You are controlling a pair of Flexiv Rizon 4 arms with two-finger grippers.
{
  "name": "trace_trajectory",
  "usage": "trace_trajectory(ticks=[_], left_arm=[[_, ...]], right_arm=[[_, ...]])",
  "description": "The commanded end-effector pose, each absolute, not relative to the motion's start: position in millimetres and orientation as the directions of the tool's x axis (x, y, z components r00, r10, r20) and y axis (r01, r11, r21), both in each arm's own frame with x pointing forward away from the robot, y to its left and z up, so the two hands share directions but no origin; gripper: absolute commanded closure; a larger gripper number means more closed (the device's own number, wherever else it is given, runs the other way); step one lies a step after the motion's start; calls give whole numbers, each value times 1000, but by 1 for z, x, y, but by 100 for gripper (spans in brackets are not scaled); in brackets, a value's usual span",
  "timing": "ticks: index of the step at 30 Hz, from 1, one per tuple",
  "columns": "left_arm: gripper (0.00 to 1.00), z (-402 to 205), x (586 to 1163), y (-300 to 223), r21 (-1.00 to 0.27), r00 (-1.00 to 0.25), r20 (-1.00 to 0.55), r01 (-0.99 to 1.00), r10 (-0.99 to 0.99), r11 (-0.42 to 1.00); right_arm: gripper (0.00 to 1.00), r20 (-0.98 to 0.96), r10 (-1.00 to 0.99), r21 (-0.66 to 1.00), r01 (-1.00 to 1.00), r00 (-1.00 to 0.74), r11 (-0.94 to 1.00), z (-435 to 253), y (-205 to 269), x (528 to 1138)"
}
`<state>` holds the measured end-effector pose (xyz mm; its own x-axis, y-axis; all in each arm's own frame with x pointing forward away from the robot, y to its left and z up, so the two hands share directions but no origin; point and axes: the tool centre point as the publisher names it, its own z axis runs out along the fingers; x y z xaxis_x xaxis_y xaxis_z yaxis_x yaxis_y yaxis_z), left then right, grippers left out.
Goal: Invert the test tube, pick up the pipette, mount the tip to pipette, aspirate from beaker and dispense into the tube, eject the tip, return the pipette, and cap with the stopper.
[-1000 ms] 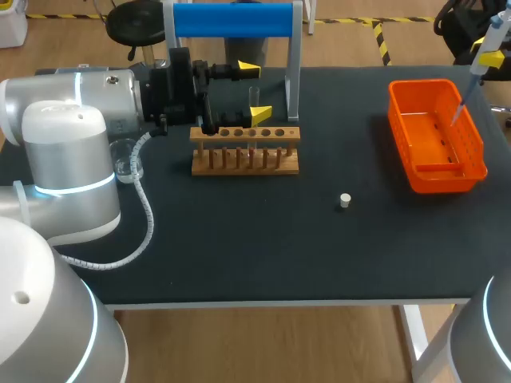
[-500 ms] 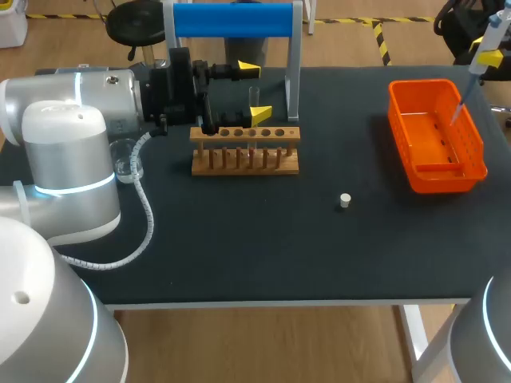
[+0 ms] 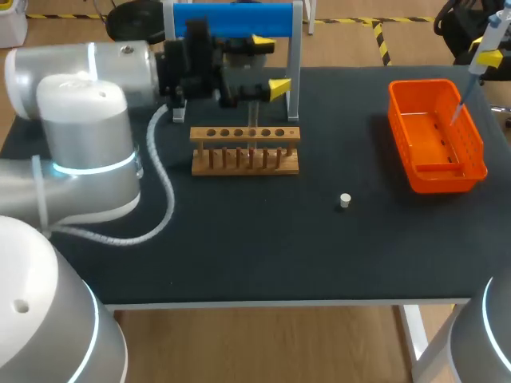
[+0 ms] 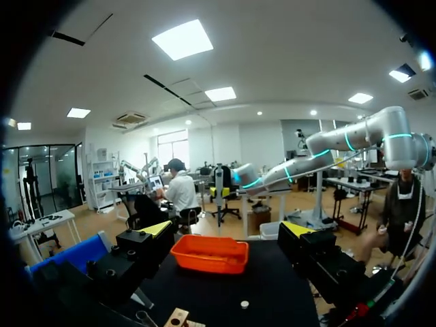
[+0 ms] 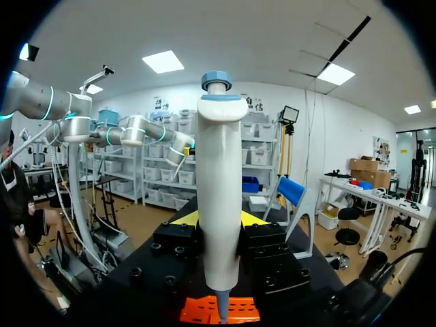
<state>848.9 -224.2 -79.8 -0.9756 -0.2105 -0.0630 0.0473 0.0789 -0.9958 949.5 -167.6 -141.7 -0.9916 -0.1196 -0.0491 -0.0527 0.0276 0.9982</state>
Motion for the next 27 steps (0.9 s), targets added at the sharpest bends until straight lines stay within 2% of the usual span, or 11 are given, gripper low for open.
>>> trace_trajectory(ticks=[1, 15, 23, 24, 25, 26, 27], left_arm=[[0, -72, 862, -263, -988, -971, -51, 15, -234, 151], [0, -53, 889, -356, -981, -988, -59, 31, -145, 191], [0, -53, 889, -356, -981, -988, -59, 31, -145, 191], [9, -53, 889, -356, -981, -988, -59, 31, -145, 191], [54, -53, 889, -356, -981, -988, -59, 31, -145, 191], [85, -53, 889, -356, -981, -988, -59, 31, -145, 191], [100, -53, 889, -356, -981, -988, -59, 31, -145, 191]], right_arm=[[100, -49, -119, 998, -53, -992, 31, -141, -168, 949], [100, -49, -119, 998, -53, -992, 31, -141, -168, 949], [100, -49, -119, 998, -53, -992, 31, -141, -168, 949], [100, -49, -119, 998, -53, -992, 31, -141, -168, 949], [100, -49, -119, 998, -53, -992, 31, -141, -168, 949], [100, -49, -119, 998, -53, -992, 31, -141, -168, 949], [100, -49, -119, 998, -53, -992, 31, -141, -168, 949]])
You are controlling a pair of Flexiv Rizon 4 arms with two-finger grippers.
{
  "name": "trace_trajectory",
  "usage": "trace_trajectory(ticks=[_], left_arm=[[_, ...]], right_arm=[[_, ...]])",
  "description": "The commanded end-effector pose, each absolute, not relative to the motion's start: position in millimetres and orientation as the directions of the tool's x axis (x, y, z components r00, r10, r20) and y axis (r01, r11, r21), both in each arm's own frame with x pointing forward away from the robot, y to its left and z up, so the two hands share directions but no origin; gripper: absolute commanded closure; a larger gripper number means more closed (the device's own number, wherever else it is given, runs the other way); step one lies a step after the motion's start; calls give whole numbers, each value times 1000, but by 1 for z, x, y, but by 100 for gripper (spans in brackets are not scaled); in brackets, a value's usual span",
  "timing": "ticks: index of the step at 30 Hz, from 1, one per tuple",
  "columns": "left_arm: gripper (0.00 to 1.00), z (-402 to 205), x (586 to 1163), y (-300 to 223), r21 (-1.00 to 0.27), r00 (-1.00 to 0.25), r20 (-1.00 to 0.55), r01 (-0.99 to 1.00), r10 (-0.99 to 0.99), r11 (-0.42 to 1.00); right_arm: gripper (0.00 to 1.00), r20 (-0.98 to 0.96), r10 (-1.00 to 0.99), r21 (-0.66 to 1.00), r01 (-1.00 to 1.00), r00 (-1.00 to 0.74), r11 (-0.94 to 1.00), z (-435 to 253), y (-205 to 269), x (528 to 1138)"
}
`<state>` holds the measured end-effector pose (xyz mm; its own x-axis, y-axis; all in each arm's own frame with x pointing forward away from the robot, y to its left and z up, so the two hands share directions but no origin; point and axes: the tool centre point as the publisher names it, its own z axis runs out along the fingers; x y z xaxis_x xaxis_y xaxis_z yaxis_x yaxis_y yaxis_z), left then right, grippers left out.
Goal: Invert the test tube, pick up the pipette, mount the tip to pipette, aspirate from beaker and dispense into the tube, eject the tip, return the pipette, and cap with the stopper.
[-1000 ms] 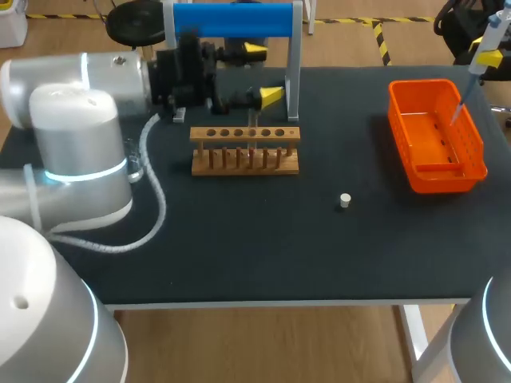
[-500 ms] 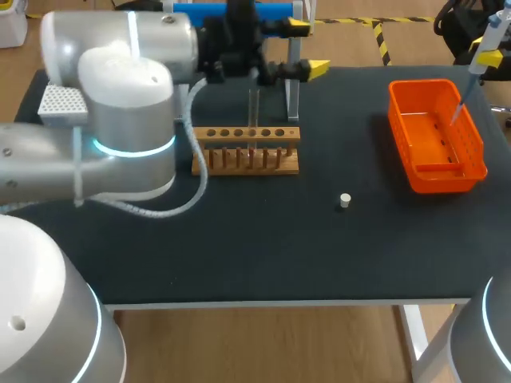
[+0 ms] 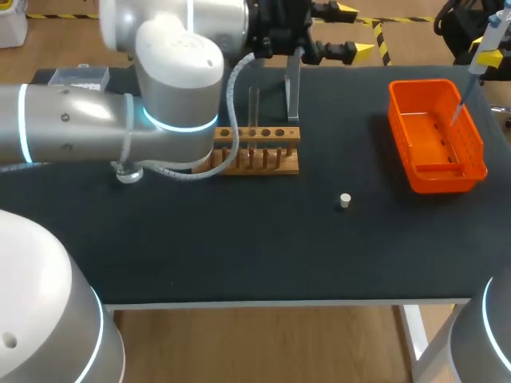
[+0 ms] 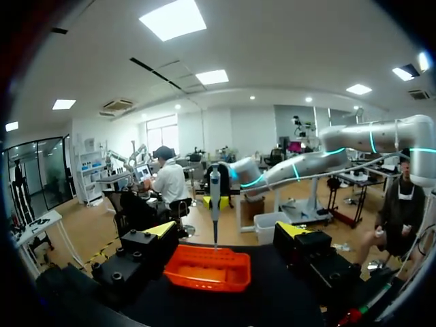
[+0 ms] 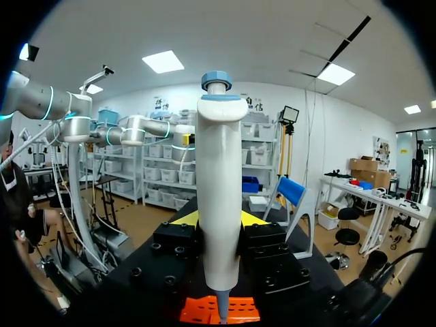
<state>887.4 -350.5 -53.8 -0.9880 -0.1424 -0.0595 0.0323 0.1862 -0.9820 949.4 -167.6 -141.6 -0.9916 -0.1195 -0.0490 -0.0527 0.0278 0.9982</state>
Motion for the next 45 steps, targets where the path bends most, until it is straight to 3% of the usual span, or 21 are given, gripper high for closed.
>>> trace_trajectory(ticks=[1, 16, 45], left_arm=[[100, -53, 889, -356, -981, -988, -59, 31, -145, 191], [100, -53, 889, -356, -981, -988, -59, 31, -145, 191], [100, -38, 901, -493, -992, -995, -104, 103, -2, 75]], right_arm=[[100, -49, -119, 998, -53, -992, 31, -141, -168, 949], [100, -49, -119, 998, -53, -992, 31, -141, -168, 949], [100, -49, -119, 998, -53, -992, 31, -141, -168, 949]])
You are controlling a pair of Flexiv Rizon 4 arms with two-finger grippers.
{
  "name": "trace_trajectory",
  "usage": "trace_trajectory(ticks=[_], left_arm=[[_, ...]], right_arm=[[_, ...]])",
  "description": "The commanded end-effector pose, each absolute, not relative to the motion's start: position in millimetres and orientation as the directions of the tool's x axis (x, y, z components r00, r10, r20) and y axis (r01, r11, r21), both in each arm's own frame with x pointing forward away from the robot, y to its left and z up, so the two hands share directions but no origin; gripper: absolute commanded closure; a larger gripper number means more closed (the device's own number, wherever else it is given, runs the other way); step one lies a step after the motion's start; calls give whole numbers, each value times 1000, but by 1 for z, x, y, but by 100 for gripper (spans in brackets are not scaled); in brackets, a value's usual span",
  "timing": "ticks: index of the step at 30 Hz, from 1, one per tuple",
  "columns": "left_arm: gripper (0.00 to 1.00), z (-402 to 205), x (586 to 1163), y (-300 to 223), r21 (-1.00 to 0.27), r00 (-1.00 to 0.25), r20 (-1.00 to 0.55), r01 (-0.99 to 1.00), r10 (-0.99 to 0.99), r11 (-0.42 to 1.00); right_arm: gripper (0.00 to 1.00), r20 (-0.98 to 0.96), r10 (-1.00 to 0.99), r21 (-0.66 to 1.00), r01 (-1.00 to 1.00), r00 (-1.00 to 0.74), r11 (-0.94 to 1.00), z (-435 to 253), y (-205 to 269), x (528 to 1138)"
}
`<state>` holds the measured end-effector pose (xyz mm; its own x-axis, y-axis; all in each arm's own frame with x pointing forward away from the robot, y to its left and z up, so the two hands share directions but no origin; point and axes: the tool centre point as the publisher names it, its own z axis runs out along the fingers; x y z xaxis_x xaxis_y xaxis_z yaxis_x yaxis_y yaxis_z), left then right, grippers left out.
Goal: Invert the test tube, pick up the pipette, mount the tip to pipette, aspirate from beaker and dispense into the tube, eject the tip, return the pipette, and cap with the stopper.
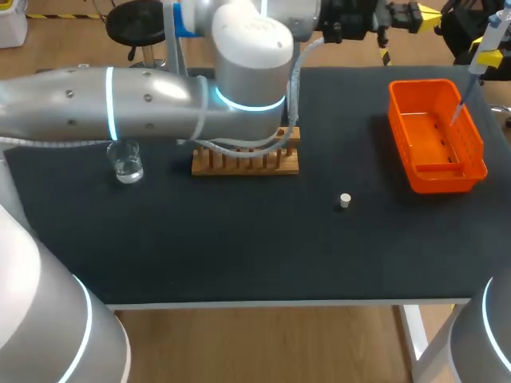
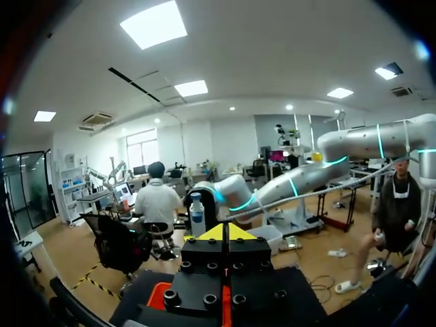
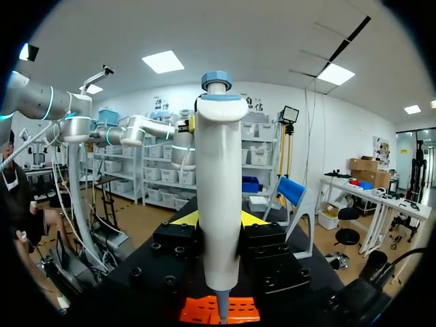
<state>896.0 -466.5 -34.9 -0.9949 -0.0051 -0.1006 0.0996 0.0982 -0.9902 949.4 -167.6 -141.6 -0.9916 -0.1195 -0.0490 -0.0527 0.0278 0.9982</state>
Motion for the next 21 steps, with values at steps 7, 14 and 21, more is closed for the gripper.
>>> trace_trajectory(ticks=[7, 14, 21], left_arm=[[100, -33, 902, -513, -986, -988, -154, 152, -20, 64], [100, -29, 910, -530, -988, -989, -147, 146, -17, 47], [100, -30, 915, -546, -990, -990, -141, 141, -6, 30]], right_arm=[[100, -49, -119, 998, -53, -992, 31, -141, -168, 949], [100, -49, -119, 998, -53, -992, 31, -141, -168, 949], [100, -49, -119, 998, -53, -992, 31, -141, -168, 949]])
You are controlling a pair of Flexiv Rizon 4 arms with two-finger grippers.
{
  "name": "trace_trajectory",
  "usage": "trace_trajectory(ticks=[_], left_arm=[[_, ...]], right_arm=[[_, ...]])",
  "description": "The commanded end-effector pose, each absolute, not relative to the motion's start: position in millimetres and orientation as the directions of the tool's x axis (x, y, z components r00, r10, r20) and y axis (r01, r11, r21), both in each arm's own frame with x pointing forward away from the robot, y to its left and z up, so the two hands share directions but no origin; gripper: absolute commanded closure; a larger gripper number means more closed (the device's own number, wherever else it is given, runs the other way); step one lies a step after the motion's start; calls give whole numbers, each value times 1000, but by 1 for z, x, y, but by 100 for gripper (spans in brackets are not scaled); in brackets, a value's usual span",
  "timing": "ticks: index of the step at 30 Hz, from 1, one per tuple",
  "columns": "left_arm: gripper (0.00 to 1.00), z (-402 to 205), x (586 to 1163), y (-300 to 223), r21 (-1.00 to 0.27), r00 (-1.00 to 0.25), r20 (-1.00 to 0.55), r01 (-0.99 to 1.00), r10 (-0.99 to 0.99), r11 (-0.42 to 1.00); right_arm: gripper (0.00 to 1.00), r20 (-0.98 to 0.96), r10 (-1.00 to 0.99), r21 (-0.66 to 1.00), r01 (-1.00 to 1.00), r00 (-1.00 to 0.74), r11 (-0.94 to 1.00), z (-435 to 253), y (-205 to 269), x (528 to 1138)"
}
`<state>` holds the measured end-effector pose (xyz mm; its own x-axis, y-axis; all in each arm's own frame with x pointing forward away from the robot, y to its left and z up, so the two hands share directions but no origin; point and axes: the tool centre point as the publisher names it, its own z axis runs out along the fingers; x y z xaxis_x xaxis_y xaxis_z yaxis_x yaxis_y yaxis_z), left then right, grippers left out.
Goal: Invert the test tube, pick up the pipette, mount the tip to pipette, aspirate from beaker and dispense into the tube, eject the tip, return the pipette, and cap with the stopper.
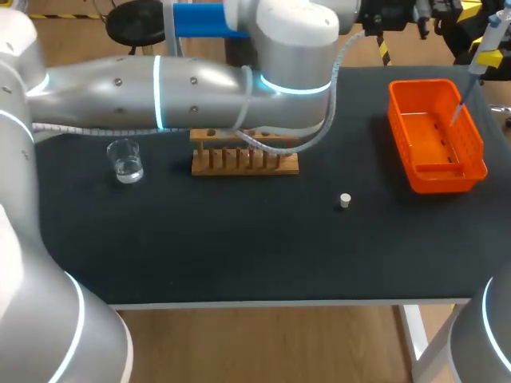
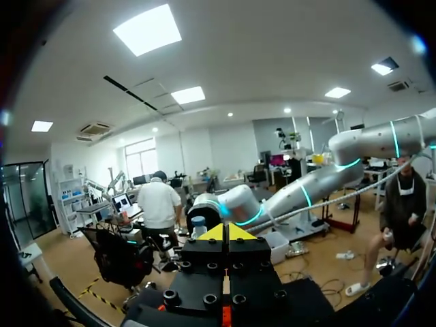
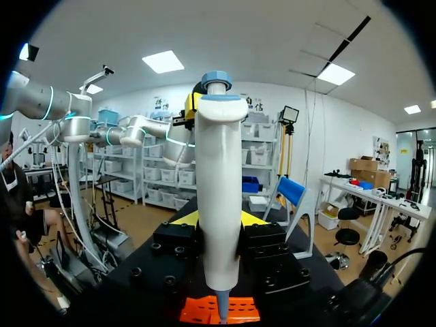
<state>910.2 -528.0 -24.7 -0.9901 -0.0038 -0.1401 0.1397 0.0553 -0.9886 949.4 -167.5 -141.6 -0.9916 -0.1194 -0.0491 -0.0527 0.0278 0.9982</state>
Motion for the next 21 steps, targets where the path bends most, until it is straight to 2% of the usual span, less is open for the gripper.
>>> trace_trajectory(ticks=[1, 21], left_arm=[[100, -31, 917, -549, -990, -990, -139, 139, -3, 30], [100, -35, 935, -573, -990, -991, -128, 129, 22, 49]], right_arm=[[100, -49, -119, 998, -53, -992, 31, -141, -168, 949], [100, -49, -119, 998, -53, -992, 31, -141, -168, 949]])
